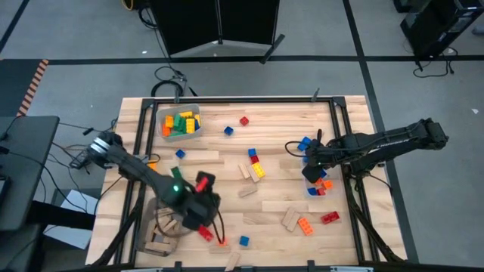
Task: Sort blocks by size
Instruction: Put the large red game piece into the gray bin
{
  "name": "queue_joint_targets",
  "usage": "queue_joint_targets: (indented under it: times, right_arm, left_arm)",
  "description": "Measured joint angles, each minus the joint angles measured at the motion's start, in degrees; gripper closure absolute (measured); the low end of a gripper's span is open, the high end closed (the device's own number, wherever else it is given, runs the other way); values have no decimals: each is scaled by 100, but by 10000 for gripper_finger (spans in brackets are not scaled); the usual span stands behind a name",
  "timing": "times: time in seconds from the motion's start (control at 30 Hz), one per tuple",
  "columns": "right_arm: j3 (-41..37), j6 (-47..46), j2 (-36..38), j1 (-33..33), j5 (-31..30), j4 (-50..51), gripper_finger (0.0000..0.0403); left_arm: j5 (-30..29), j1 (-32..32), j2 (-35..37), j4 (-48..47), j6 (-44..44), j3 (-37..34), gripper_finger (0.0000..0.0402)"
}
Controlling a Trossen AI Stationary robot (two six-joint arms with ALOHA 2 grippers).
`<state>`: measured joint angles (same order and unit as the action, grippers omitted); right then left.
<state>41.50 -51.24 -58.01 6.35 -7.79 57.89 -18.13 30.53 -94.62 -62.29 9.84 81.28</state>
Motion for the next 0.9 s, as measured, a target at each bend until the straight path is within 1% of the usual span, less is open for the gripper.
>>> queue_joint_targets:
  times: [0.03,0.13,0.2,0.27,0.43,0.57,0.7,0.9]
  right_arm:
    - [0,10,-1,0,0,0,182]
    - [0,44,-1,0,0,0,182]
    - [0,49,-1,0,0,0,183]
    - [0,76,-1,6,0,2,183]
    - [0,136,-1,7,0,2,182]
    - [0,196,-1,7,0,4,183]
    - [0,232,-1,7,0,4,182]
    - [0,234,-1,7,0,4,183]
  left_arm:
    - [47,59,-163,-28,-14,95,213]
    - [541,252,-614,24,-85,313,213]
    - [888,419,-869,176,-85,360,213]
    - [1070,594,-1071,414,-45,360,213]
    - [1137,934,-1443,1104,-34,360,213]
    - [1171,1042,-1672,1185,-32,360,213]
    - [1513,1044,-1881,1177,-187,360,214]
    - [1472,1017,-2095,1185,-388,360,214]
